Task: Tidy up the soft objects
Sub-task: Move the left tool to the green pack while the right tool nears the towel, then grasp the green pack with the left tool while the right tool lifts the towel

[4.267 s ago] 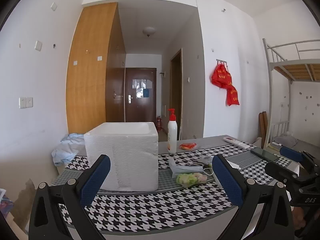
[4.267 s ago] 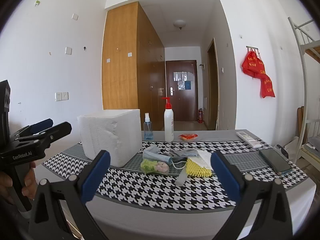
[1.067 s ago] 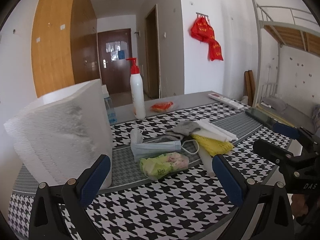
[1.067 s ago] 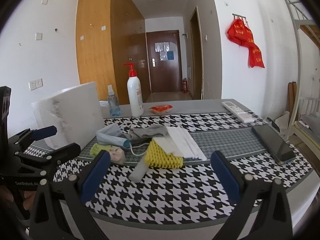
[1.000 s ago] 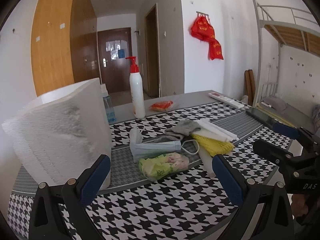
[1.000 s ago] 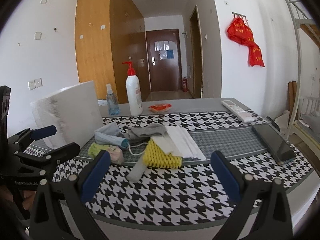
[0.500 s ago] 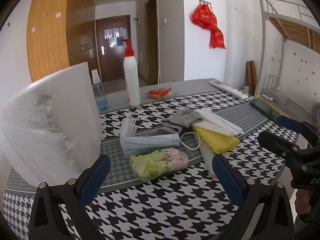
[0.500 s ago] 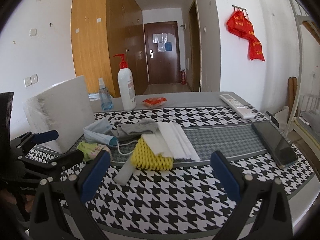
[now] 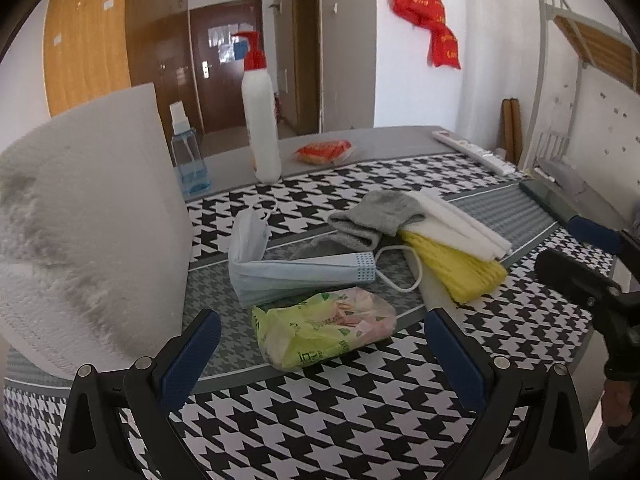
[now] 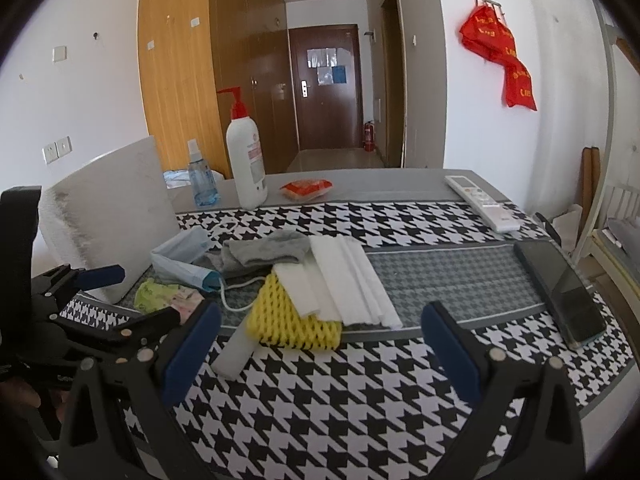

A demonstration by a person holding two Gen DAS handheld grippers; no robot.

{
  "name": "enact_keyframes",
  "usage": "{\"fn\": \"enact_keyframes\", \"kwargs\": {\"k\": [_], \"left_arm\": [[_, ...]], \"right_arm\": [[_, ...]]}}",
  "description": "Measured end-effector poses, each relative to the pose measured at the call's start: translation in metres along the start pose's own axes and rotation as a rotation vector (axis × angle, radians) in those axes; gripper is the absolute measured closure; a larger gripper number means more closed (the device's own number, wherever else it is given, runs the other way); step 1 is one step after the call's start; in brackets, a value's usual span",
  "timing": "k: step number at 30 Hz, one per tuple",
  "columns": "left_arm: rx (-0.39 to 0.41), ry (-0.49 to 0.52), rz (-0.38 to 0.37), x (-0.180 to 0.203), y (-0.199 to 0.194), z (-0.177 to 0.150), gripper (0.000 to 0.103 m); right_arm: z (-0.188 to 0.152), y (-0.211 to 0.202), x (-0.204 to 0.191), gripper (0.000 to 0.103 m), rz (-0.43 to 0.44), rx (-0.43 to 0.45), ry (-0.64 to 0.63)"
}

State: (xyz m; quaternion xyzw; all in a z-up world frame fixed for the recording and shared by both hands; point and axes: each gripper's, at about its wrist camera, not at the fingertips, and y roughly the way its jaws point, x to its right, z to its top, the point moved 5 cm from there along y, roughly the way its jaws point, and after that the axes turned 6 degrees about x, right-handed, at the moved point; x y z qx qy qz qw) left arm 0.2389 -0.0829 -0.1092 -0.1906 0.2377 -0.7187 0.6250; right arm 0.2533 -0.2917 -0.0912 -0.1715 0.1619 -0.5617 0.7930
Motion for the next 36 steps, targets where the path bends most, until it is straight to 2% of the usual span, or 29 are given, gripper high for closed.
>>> {"fn": "enact_keyframes", "kwargs": {"k": [14, 19, 23, 25, 28, 34, 36], "left_arm": [[-0.099, -0.029, 0.0, -0.003, 0.023, -0.003, 0.001], [-0.11, -0.033, 0.009, -0.004, 0.026, -0.002, 0.002], [-0.131, -0.043, -0.001, -0.005, 0.029, -0.004, 0.007], [-0.134, -0.049, -0.014, -0.005, 0.03, -0.005, 0.014], [-0.138, -0.061, -0.026, -0.006, 0.03, -0.005, 0.019], [-0.129, -0.069, -0.046, -0.005, 0.028, -0.005, 0.025], [-0.121, -0.069, -0.061, -0.004, 0.026, -0.005, 0.026]], "right_arm": [[-0.007, 0.021, 0.006, 0.001, 0.003, -0.105, -0.019], [-0.005, 0.029, 0.009, 0.001, 0.0, -0.136, -0.023], [-0.002, 0.039, 0.013, 0.001, 0.003, -0.17, -0.031], [-0.001, 0.044, 0.016, 0.001, 0.003, -0.184, -0.034], [0.002, 0.047, 0.017, 0.001, 0.012, -0.192, -0.042], [0.005, 0.057, 0.018, 0.001, 0.021, -0.208, -0.051], [0.005, 0.062, 0.018, 0.006, 0.021, -0.221, -0.057]]}}
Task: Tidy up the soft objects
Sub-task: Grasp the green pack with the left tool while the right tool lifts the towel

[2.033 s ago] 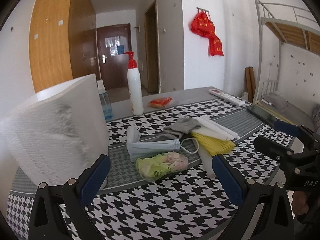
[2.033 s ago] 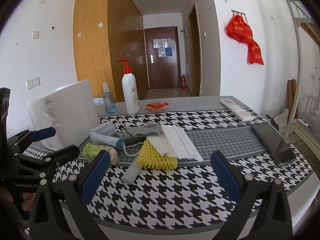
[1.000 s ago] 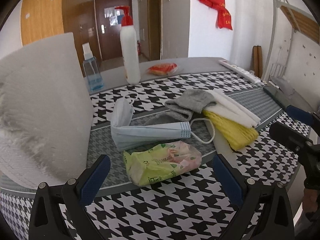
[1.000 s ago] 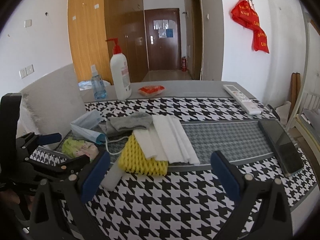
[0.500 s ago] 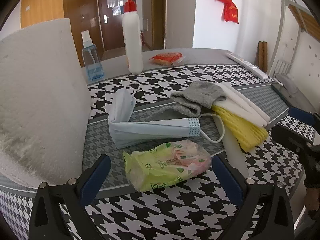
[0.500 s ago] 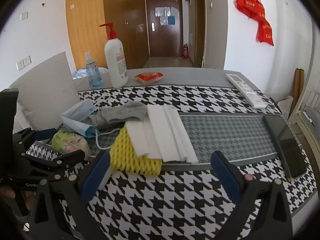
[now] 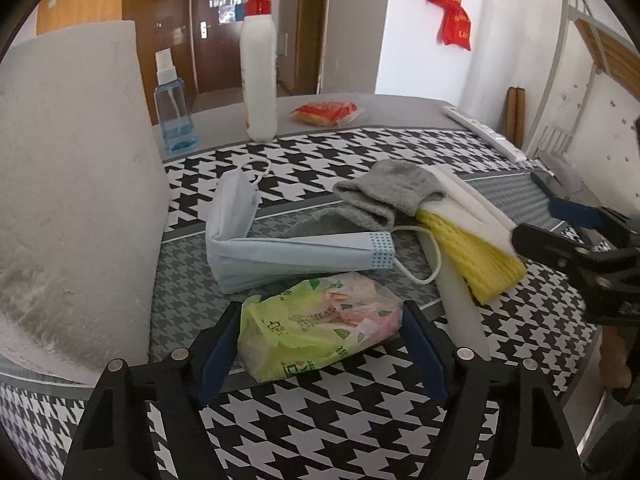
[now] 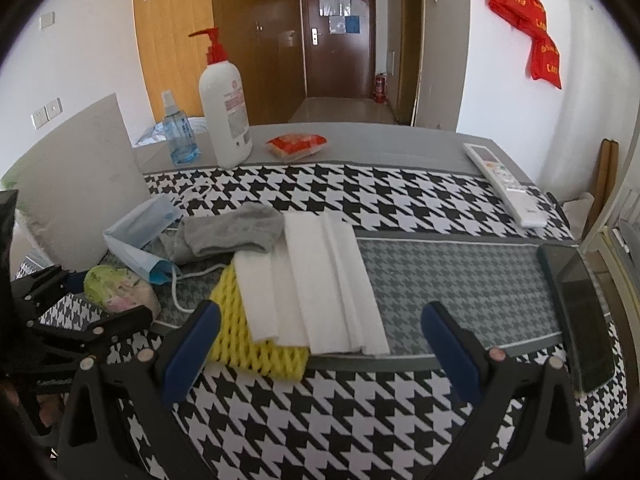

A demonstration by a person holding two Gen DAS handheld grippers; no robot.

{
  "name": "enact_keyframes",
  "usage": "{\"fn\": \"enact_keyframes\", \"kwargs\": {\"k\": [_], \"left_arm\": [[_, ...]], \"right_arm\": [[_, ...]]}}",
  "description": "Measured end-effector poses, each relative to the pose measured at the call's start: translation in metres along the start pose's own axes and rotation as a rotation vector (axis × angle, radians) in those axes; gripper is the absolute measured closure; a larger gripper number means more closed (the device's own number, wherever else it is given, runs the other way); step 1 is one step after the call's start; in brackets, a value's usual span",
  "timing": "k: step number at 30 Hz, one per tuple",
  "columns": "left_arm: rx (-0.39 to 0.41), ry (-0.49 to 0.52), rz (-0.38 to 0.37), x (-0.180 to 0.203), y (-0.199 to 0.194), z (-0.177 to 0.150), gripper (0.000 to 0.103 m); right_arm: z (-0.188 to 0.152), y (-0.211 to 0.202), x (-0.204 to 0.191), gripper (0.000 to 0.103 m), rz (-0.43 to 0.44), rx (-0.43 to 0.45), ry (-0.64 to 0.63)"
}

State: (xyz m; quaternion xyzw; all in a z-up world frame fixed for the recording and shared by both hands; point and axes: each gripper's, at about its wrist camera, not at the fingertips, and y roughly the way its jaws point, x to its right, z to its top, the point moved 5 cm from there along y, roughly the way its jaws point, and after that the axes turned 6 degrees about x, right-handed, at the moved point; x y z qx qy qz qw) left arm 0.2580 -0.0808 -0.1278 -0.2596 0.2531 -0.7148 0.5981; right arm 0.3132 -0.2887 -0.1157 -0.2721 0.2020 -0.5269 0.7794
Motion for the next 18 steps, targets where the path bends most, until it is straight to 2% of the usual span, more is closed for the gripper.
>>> {"fn": "enact_keyframes", "kwargs": {"k": [2, 5, 7, 11, 14, 18], "left_arm": [[0.005, -0.006, -0.009, 0.0, -0.001, 0.0, 0.027], [0.01, -0.018, -0.019, -0.002, -0.002, 0.0, 0.027], [0.012, -0.025, -0.028, -0.003, -0.003, 0.0, 0.028], [0.019, -0.034, -0.046, -0.003, -0.004, 0.0, 0.028], [0.027, -0.041, -0.049, -0.004, -0.006, 0.0, 0.028], [0.03, -0.052, -0.052, -0.006, -0.006, 0.001, 0.028]], "right_arm": [[0.0, 0.004, 0.0, 0.008, 0.001, -0.012, -0.003], [0.0, 0.009, 0.001, 0.018, 0.006, -0.034, -0.001], [-0.001, 0.013, 0.003, 0.018, 0.002, -0.046, 0.005], [-0.003, 0.02, 0.005, 0.026, 0.001, -0.07, 0.007], [-0.004, 0.025, 0.009, 0.035, 0.003, -0.09, 0.022], [-0.007, 0.031, 0.011, 0.051, 0.031, -0.116, 0.046]]}}
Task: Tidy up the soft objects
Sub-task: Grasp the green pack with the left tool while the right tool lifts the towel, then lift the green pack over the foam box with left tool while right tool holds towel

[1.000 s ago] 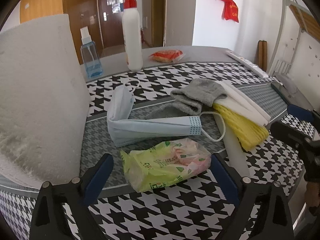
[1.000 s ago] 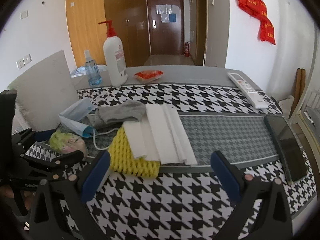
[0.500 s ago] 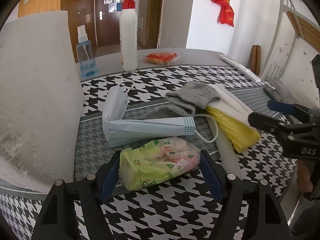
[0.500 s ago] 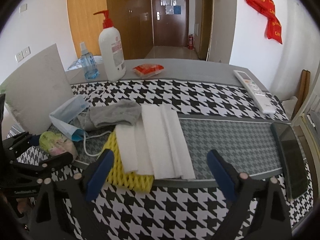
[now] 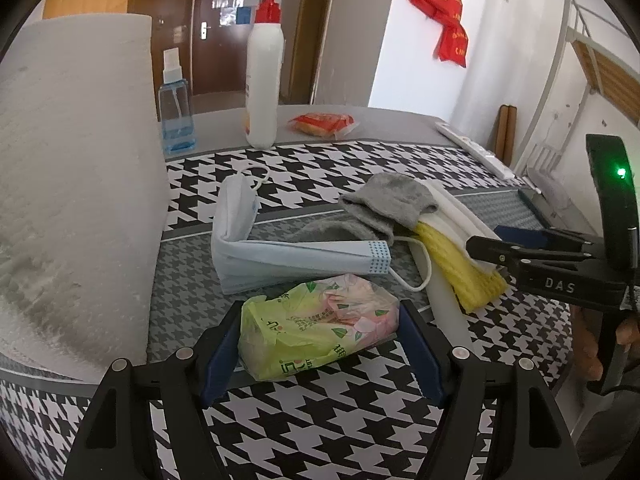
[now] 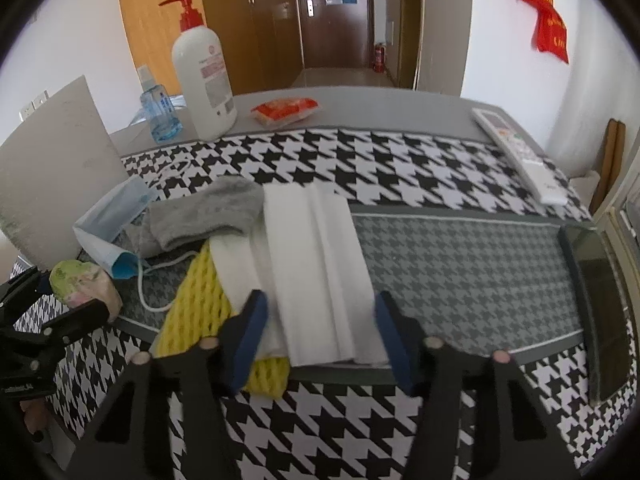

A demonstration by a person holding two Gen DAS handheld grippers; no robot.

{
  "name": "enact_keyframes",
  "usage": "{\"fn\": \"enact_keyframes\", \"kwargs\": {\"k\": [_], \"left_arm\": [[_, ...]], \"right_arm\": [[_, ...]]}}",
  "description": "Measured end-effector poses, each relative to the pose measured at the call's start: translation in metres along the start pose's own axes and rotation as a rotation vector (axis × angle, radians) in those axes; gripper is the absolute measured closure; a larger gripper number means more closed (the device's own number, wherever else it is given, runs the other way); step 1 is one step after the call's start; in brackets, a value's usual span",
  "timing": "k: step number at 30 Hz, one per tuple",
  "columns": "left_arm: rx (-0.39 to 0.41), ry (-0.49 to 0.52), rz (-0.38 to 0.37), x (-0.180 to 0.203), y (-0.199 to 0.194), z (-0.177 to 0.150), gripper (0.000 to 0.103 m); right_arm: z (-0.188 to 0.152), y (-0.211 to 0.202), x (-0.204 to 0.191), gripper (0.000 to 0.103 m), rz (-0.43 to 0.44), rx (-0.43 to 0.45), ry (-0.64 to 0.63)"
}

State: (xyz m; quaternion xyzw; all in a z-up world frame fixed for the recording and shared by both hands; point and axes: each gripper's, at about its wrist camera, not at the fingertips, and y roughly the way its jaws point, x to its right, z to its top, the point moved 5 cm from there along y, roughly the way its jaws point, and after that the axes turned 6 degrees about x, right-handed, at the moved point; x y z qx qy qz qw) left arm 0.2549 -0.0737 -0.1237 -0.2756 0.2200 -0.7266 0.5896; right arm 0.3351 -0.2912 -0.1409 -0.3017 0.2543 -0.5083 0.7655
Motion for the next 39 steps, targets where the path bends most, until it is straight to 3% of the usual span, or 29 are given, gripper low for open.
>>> {"fn": "enact_keyframes", "kwargs": {"k": [4, 6, 8, 29, 39], "left_arm": [[-0.004, 0.001, -0.01, 0.001, 0.0, 0.0, 0.028], [0.001, -0.005, -0.01, 0.0, -0.001, 0.0, 0.028], [0.004, -0.011, -0.01, -0.002, -0.002, 0.0, 0.028], [0.065, 0.007, -0.043, 0.005, -0.019, 0.0, 0.029], [0.11, 0.043, -0.036, 0.013, -0.042, -0.001, 0.029]], "right_arm": [[0.001, -0.002, -0.004, 0.068, 0.026, 0.0, -0.014], [0.001, -0.004, -0.006, 0.084, 0.042, 0.002, -0.008], [0.002, -0.007, -0.006, 0.094, 0.007, 0.016, -0.016], [0.012, -0.085, -0.008, 0.095, -0.037, 0.199, 0.011], [0.007, -0.102, -0.012, 0.095, -0.029, 0.243, 0.035]]}}
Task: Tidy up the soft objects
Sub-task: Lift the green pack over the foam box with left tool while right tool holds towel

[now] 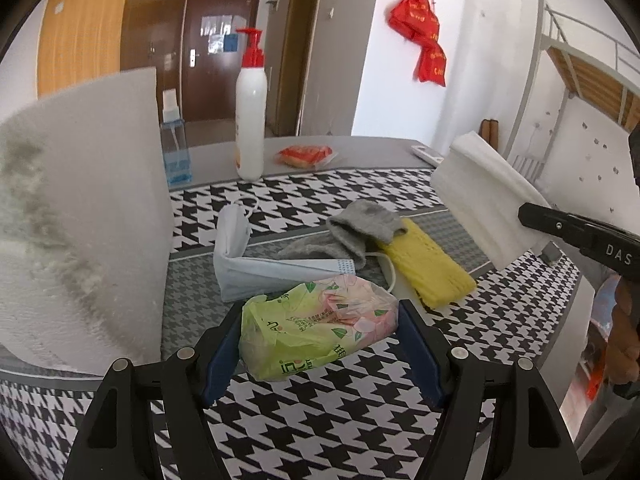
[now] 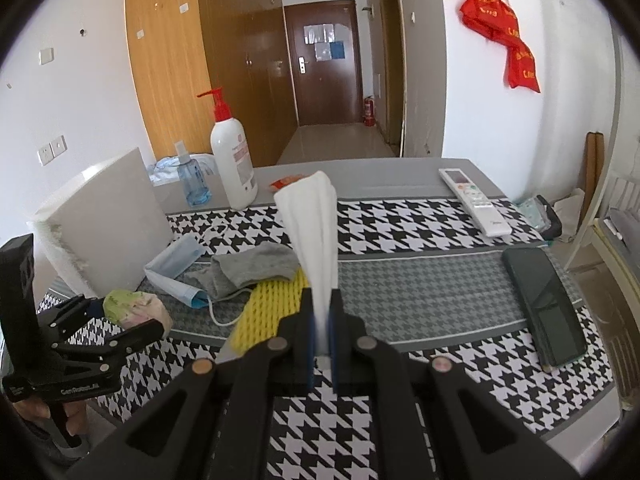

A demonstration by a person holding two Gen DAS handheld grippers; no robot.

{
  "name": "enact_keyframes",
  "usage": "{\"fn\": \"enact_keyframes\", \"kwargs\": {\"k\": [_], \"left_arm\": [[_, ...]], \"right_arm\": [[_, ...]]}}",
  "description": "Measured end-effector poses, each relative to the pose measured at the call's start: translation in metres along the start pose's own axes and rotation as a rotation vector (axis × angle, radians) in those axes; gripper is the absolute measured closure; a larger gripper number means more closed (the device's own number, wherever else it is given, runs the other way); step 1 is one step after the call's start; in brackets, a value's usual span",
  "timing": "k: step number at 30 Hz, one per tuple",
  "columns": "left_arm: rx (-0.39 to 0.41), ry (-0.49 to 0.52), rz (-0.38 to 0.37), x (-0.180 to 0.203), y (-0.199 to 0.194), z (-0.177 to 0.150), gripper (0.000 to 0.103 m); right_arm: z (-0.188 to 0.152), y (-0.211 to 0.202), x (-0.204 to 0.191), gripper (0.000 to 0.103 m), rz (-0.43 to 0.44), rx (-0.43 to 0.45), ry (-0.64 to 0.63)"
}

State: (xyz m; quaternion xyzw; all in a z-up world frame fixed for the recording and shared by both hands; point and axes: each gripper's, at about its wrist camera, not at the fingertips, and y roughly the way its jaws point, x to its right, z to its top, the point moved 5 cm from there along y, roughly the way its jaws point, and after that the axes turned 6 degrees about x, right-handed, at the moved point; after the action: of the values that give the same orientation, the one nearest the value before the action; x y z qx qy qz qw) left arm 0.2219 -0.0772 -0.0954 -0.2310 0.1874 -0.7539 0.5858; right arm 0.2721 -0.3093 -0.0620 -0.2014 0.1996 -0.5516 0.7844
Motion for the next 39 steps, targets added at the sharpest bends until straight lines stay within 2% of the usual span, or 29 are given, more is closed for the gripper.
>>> {"fn": "enact_keyframes", "kwargs": {"k": [10, 24, 39], "left_arm": [[0.08, 0.029, 0.032, 0.0, -0.031, 0.014, 0.029], [0.186, 0.06, 0.037, -0.001, -0.067, 0.04, 0.029], [0.252, 0.07, 0.058, -0.008, -0.086, 0.06, 0.029]], "right_arm": [[-0.003, -0.016, -0.015, 0.095, 0.025, 0.039, 0.007], [0.009, -0.037, -0.034, 0.095, 0.04, 0.102, -0.009], [0.022, -0.042, -0.046, 0.095, 0.042, 0.135, -0.025]]}}
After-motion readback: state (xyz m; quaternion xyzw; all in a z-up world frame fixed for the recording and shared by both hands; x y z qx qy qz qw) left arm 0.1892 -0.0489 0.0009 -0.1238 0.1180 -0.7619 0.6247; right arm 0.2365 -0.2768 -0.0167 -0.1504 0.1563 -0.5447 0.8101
